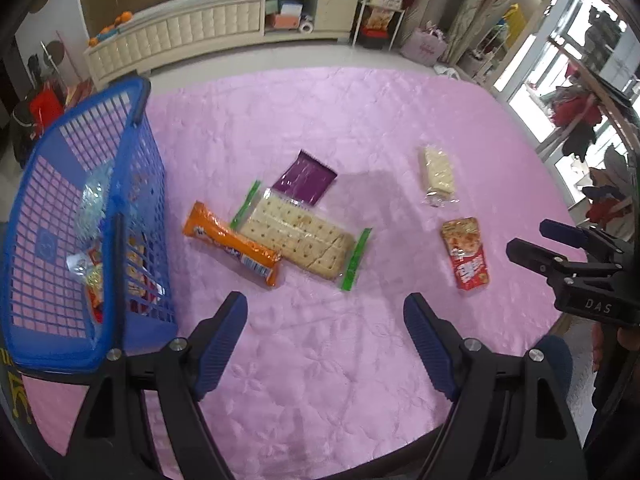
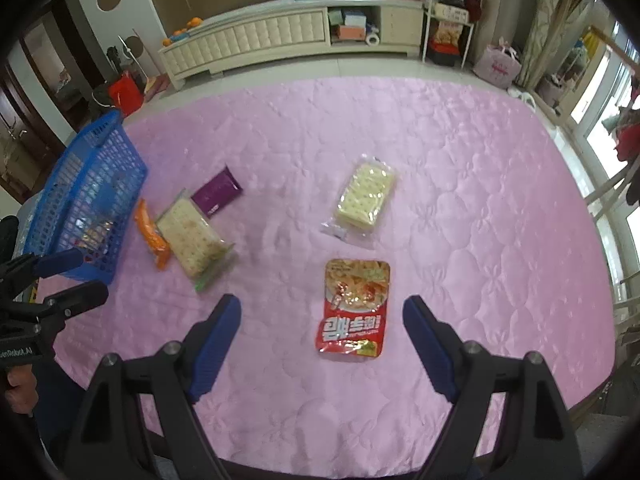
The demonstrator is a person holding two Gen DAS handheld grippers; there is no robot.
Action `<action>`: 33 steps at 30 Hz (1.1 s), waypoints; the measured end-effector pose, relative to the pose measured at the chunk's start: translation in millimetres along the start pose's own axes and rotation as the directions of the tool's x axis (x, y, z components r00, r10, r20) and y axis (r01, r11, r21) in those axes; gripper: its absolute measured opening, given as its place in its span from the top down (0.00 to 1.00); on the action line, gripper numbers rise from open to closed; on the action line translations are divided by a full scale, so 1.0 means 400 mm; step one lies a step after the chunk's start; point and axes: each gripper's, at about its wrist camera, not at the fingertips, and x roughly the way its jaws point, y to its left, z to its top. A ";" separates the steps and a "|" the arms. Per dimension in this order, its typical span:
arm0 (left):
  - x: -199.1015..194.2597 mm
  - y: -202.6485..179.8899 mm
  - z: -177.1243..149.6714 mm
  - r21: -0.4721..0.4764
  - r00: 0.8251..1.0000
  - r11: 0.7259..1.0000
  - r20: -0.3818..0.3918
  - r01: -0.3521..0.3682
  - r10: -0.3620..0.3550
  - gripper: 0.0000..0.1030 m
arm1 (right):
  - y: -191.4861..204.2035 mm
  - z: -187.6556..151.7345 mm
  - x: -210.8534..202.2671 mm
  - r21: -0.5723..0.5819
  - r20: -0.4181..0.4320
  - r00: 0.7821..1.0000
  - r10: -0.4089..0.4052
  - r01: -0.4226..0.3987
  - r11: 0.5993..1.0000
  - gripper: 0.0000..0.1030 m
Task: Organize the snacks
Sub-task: 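Withdraw both tools from the basket toward the remaining snacks, then grasp the red spicy snack pouch with the right tool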
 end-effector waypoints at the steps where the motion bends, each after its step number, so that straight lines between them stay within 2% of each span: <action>1: 0.014 0.002 0.002 -0.005 1.000 1.000 -0.012 -0.004 0.004 0.23 | -0.004 0.000 0.012 0.000 -0.008 1.000 0.001 -0.001 1.000 0.16; 9: 0.099 0.014 0.019 -0.018 0.997 1.000 -0.071 -0.022 0.021 0.23 | -0.040 -0.002 0.127 0.030 -0.096 0.995 0.012 -0.010 1.000 0.16; 15: 0.149 0.036 0.023 -0.028 0.994 0.999 -0.109 -0.033 0.029 0.23 | -0.056 -0.004 0.210 0.032 -0.171 0.985 -0.020 0.026 0.999 0.16; 18: 0.157 0.050 0.018 -0.037 0.993 0.999 -0.114 -0.028 0.024 0.23 | -0.062 -0.011 0.238 0.042 -0.184 0.983 -0.010 0.018 0.999 0.17; 22: 0.162 0.064 0.012 -0.037 0.993 0.999 -0.115 -0.029 0.025 0.23 | -0.036 -0.016 0.245 -0.035 -0.176 0.980 -0.094 0.089 0.995 0.20; 25: 0.160 0.075 0.006 -0.050 0.993 0.998 -0.115 -0.025 0.019 0.23 | -0.035 -0.017 0.237 -0.044 -0.175 0.980 -0.095 0.089 0.995 0.22; 26: 0.161 0.079 0.001 -0.056 0.993 0.998 -0.115 -0.022 0.016 0.23 | -0.032 -0.017 0.232 -0.053 -0.177 0.980 -0.094 0.086 0.995 0.28; 27: 0.163 0.083 -0.004 -0.061 0.993 0.998 -0.116 -0.020 0.013 0.23 | -0.029 -0.017 0.225 -0.062 -0.175 0.980 -0.091 0.081 0.995 0.39; 33: 0.162 0.074 -0.029 -0.064 0.992 0.998 -0.124 -0.004 -0.004 0.23 | 0.010 -0.038 0.189 -0.121 -0.157 0.985 -0.071 0.052 0.991 0.64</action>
